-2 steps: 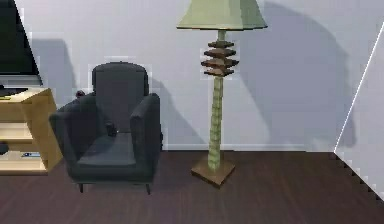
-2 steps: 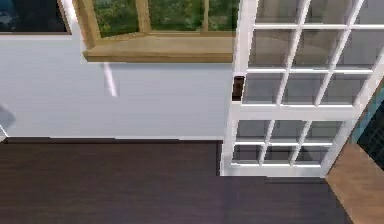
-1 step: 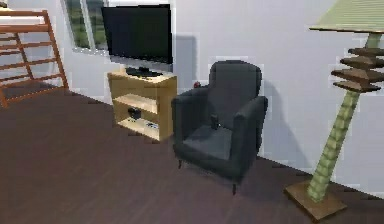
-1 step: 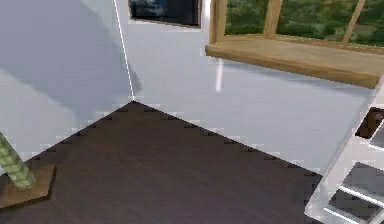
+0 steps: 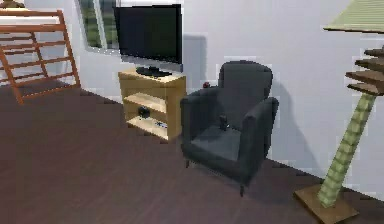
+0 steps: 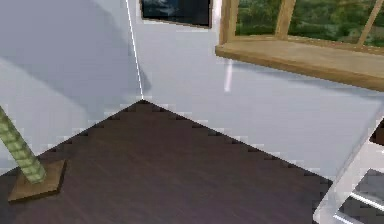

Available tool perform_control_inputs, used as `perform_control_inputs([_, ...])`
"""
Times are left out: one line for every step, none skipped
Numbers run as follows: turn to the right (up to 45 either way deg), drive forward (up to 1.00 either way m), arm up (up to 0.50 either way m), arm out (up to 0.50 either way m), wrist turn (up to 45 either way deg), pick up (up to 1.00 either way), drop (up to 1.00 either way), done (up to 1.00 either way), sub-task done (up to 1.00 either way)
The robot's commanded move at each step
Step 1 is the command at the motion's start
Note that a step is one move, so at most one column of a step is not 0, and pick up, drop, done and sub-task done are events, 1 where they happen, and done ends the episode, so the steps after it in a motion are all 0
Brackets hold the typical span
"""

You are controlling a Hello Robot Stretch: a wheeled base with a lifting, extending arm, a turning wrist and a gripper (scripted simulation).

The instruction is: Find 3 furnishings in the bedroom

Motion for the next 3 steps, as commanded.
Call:
perform_control_inputs([0.0,0.6,0.0,0.0,0.0,0.0,0.0,0.0,0.0])
perform_control_inputs([15.0,0.0,0.0,0.0,0.0,0.0,0.0,0.0,0.0])
perform_control_inputs([0.0,0.0,0.0,0.0,0.0,0.0,0.0,0.0,1.0])
